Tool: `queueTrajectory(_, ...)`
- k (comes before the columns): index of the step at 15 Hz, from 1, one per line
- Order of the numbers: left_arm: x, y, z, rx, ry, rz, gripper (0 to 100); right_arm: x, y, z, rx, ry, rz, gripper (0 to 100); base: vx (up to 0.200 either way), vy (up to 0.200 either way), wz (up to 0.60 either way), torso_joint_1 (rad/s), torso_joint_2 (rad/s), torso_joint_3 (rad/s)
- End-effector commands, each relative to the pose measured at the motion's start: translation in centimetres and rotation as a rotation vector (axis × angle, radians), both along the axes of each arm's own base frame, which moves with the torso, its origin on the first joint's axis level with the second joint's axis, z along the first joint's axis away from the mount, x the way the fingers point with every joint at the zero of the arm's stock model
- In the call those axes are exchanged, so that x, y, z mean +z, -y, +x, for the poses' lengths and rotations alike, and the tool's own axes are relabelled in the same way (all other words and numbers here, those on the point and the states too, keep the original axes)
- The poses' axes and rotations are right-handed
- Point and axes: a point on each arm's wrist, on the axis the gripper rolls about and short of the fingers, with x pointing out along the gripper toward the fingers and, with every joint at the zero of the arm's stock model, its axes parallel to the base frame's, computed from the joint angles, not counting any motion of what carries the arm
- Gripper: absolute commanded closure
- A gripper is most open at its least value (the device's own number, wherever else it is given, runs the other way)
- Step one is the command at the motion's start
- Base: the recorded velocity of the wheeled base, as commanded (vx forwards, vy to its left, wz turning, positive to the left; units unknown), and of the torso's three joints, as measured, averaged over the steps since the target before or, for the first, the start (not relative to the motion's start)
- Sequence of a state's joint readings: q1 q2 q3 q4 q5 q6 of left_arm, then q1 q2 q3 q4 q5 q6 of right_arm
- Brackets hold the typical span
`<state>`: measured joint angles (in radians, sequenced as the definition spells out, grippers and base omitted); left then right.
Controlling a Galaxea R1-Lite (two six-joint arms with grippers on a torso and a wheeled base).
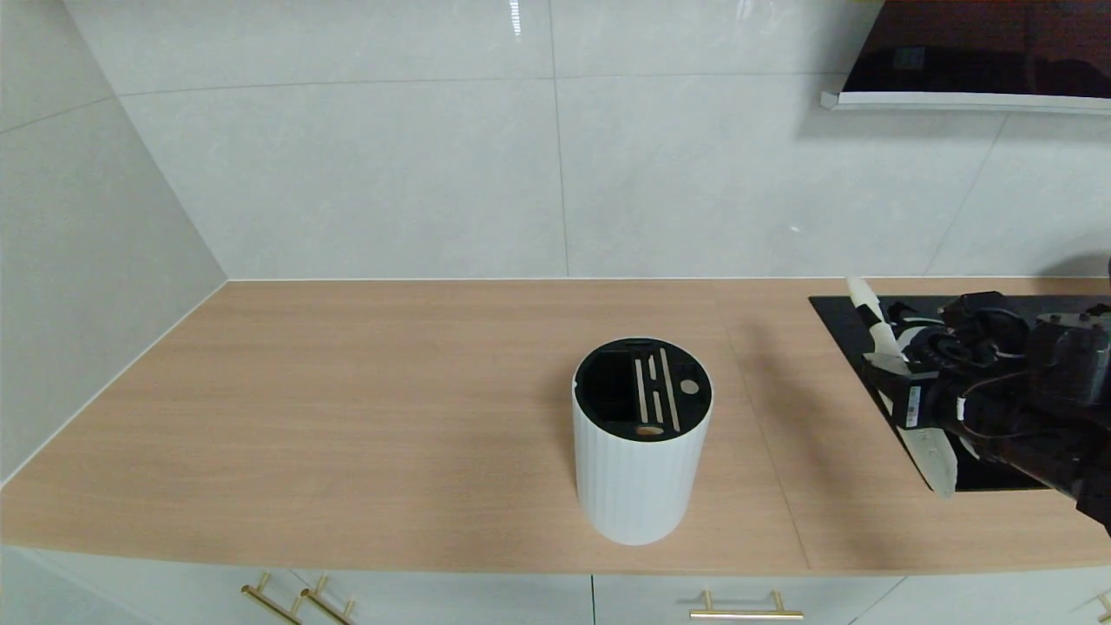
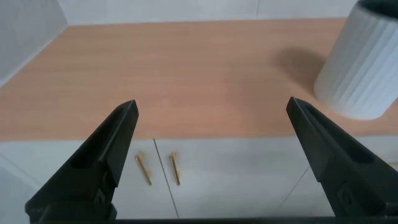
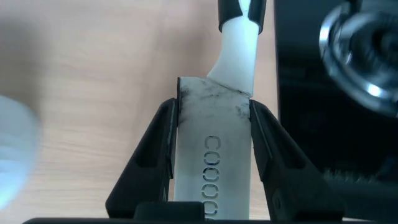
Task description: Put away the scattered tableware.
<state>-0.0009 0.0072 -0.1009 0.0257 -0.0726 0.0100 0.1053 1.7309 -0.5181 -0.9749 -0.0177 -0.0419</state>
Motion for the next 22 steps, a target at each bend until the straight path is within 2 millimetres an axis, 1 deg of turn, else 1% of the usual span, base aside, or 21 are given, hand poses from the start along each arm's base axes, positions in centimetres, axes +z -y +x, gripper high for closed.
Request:
queueTrajectory(1, 2.0, 0.1, 0.0, -0.070, -0.053, 0.014, 0, 3.8, -0.9, -2.4, 0.040, 0.087, 0.010, 100, 0.000, 0.000, 0.00, 0.000, 0.00, 0.000)
queueTrajectory(2, 3.5, 0.2, 0.5, -0.103, -0.085, 0.014, 0, 5.1, -1.3, -3.1, 0.056, 0.087, 0.013, 100, 0.000, 0.000, 0.00, 0.000, 0.00, 0.000)
queueTrajectory(3, 5.2, 0.3, 1.4, -0.132, -0.121, 0.012, 0, 6.4, -1.4, -3.7, 0.064, 0.080, 0.018, 100, 0.000, 0.000, 0.00, 0.000, 0.00, 0.000)
queueTrajectory(4, 7.4, 0.4, 2.8, -0.160, -0.167, 0.009, 0, 7.8, -1.7, -4.1, 0.079, 0.076, 0.037, 100, 0.000, 0.000, 0.00, 0.000, 0.00, 0.000)
queueTrajectory(5, 9.0, 0.4, 4.4, -0.182, -0.209, 0.001, 0, 8.7, -2.2, -4.2, 0.098, 0.072, 0.051, 100, 0.000, 0.000, 0.00, 0.000, 0.00, 0.000)
queueTrajectory(6, 11.3, 0.5, 6.9, -0.204, -0.250, -0.015, 0, 9.8, -3.0, -4.2, 0.124, 0.069, 0.064, 100, 0.000, 0.000, 0.00, 0.000, 0.00, 0.000)
queueTrajectory(7, 14.0, 0.7, 10.6, -0.250, -0.263, -0.046, 0, 10.7, -3.9, -4.3, 0.161, 0.059, 0.064, 100, 0.000, 0.000, 0.00, 0.000, 0.00, 0.000)
queueTrajectory(8, 15.5, 1.5, 13.0, -0.317, -0.249, -0.098, 0, 11.1, -4.7, -4.3, 0.191, 0.059, 0.067, 100, 0.000, 0.000, 0.00, 0.000, 0.00, 0.000)
queueTrajectory(9, 16.4, 2.9, 15.1, -0.410, -0.249, -0.175, 0, 11.4, -5.5, -4.3, 0.222, 0.067, 0.070, 100, 0.000, 0.000, 0.00, 0.000, 0.00, 0.000)
queueTrajectory(10, 16.7, 4.7, 17.0, -0.499, -0.263, -0.274, 0, 11.6, -6.6, -4.5, 0.262, 0.070, 0.080, 100, 0.000, 0.000, 0.00, 0.000, 0.00, 0.000)
queueTrajectory(11, 16.6, 6.2, 19.0, -0.556, -0.277, -0.361, 0, 12.0, -7.7, -4.8, 0.303, 0.078, 0.090, 100, 0.000, 0.000, 0.00, 0.000, 0.00, 0.000)
queueTrajectory(12, 16.0, 7.8, 21.2, -0.596, -0.281, -0.432, 0, 12.2, -8.9, -5.1, 0.329, 0.083, 0.090, 100, 0.000, 0.000, 0.00, 0.000, 0.00, 0.000)
queueTrajectory(13, 15.5, 9.1, 22.8, -0.623, -0.272, -0.483, 0, 12.3, -10.1, -5.6, 0.348, 0.088, 0.088, 100, 0.000, 0.000, 0.00, 0.000, 0.00, 0.000)
queueTrajectory(14, 15.1, 9.9, 23.9, -0.646, -0.266, -0.536, 0, 12.2, -11.2, -6.0, 0.364, 0.084, 0.082, 100, 0.000, 0.000, 0.00, 0.000, 0.00, 0.000)
queueTrajectory(15, 15.0, 10.3, 24.1, -0.660, -0.265, -0.564, 0, 12.1, -11.7, -6.3, 0.372, 0.083, 0.080, 100, 0.000, 0.000, 0.00, 0.000, 0.00, 0.000)
queueTrajectory(16, 15.0, 11.5, 24.6, -0.713, -0.281, -0.642, 0, 11.7, -13.1, -7.1, 0.403, 0.069, 0.080, 100, 0.000, 0.000, 0.00, 0.000, 0.00, 0.000)
queueTrajectory(17, 15.4, 12.0, 24.6, -0.735, -0.280, -0.665, 0, 11.6, -13.6, -7.5, 0.414, 0.060, 0.091, 100, 0.000, 0.000, 0.00, 0.000, 0.00, 0.000)
queueTrajectory(18, 15.8, 13.3, 24.4, -0.789, -0.302, -0.700, 0, 11.4, -14.3, -8.1, 0.431, 0.045, 0.114, 100, 0.000, 0.000, 0.00, 0.000, 0.00, 0.000)
queueTrajectory(20, 16.0, 14.2, 24.3, -0.820, -0.310, -0.702, 0, 11.3, -14.9, -8.7, 0.455, 0.041, 0.116, 100, 0.000, 0.000, 0.00, 0.000, 0.00, 0.000)
queueTrajectory(21, 16.2, 14.9, 24.5, -0.841, -0.293, -0.699, 0, 10.9, -15.5, -9.1, 0.469, 0.028, 0.112, 100, 0.000, 0.000, 0.00, 0.000, 0.00, 0.000)
queueTrajectory(22, 15.6, 15.5, 24.6, -0.851, -0.298, -0.700, 0, 10.6, -16.0, -9.3, 0.459, 0.020, 0.114, 100, 0.000, 0.000, 0.00, 0.000, 0.00, 0.000)
